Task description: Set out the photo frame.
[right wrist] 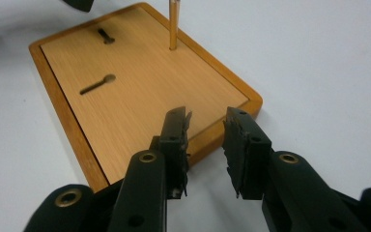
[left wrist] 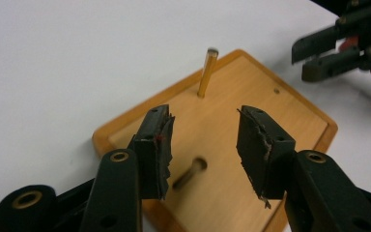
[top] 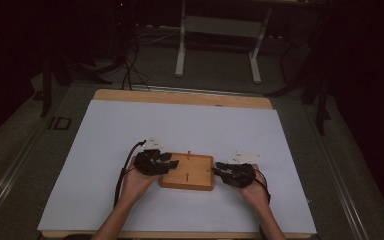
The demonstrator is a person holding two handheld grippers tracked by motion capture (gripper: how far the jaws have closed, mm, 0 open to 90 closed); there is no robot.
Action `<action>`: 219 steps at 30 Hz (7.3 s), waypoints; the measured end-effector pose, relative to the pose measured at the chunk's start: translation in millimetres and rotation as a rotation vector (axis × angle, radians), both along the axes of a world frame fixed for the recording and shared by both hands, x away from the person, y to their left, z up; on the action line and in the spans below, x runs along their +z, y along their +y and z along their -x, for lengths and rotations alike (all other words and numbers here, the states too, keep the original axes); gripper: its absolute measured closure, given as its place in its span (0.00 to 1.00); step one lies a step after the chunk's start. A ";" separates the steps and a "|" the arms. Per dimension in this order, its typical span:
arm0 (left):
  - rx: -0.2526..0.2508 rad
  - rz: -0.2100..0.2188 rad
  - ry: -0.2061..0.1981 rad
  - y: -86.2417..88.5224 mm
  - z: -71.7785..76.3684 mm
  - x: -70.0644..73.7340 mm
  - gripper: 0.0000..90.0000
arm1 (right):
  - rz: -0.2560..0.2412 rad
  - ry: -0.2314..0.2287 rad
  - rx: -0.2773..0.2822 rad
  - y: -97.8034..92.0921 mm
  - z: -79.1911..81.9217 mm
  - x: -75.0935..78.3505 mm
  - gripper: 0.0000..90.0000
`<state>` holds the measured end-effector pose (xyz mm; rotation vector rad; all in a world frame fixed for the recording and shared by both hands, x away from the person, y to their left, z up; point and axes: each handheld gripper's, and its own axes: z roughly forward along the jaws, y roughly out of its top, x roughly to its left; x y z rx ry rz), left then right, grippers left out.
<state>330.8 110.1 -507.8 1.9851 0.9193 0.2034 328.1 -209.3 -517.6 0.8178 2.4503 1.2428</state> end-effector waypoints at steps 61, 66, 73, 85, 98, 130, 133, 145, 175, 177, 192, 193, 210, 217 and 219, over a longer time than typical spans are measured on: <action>0.025 -0.030 -0.022 32.3 26.2 -9.3 0.59 | -0.035 0.051 0.111 80.9 -60.9 3.5 0.84; 0.018 -0.032 -0.018 31.7 26.2 -9.6 0.59 | -0.041 0.064 0.116 83.3 -62.3 -0.4 0.87; 0.015 -0.031 -0.016 30.8 26.3 -9.8 0.59 | -0.079 0.091 0.120 81.3 -65.4 -5.7 0.87; -0.016 -0.046 -0.009 27.8 26.5 -11.1 0.58 | -0.102 0.170 0.144 80.5 -71.3 -10.0 0.93; -0.064 -0.045 -0.007 26.5 27.9 -12.3 0.54 | -0.075 0.197 0.178 81.3 -77.8 -6.6 0.94; -0.193 -0.188 -0.042 19.3 39.1 -22.0 0.35 | -0.055 0.312 0.179 83.0 -88.1 0.4 0.94; -0.185 -0.209 -0.045 19.1 38.8 -23.4 0.35 | -0.059 0.319 0.179 82.7 -89.6 0.3 0.94; -0.177 -0.315 -0.089 9.2 39.5 -30.2 0.34 | -0.074 0.365 0.182 82.0 -93.1 0.2 0.94; -0.173 -0.294 -0.370 3.1 58.8 -9.9 0.32 | -0.096 0.479 0.258 80.8 -90.5 -0.6 0.94; -0.214 -0.248 -0.363 2.1 59.6 -7.5 0.35 | -0.093 0.494 0.268 81.2 -90.3 -0.8 0.94; -0.216 -0.141 -0.344 1.9 51.5 -1.2 0.42 | -0.089 0.438 0.230 81.5 -86.7 1.2 0.82; -0.214 -0.139 -0.343 2.0 51.1 -1.0 0.42 | -0.090 0.432 0.223 79.9 -86.6 2.5 0.81; -0.185 -0.103 -0.328 3.2 44.4 2.2 0.43 | -0.083 0.278 0.139 45.3 -67.1 17.0 0.72; -0.172 -0.084 -0.323 4.1 39.9 3.7 0.44 | -0.064 0.230 0.094 30.1 -60.6 21.7 0.70; -0.167 -0.076 -0.321 4.6 37.9 4.4 0.44 | -0.064 0.217 0.087 26.1 -58.2 22.6 0.70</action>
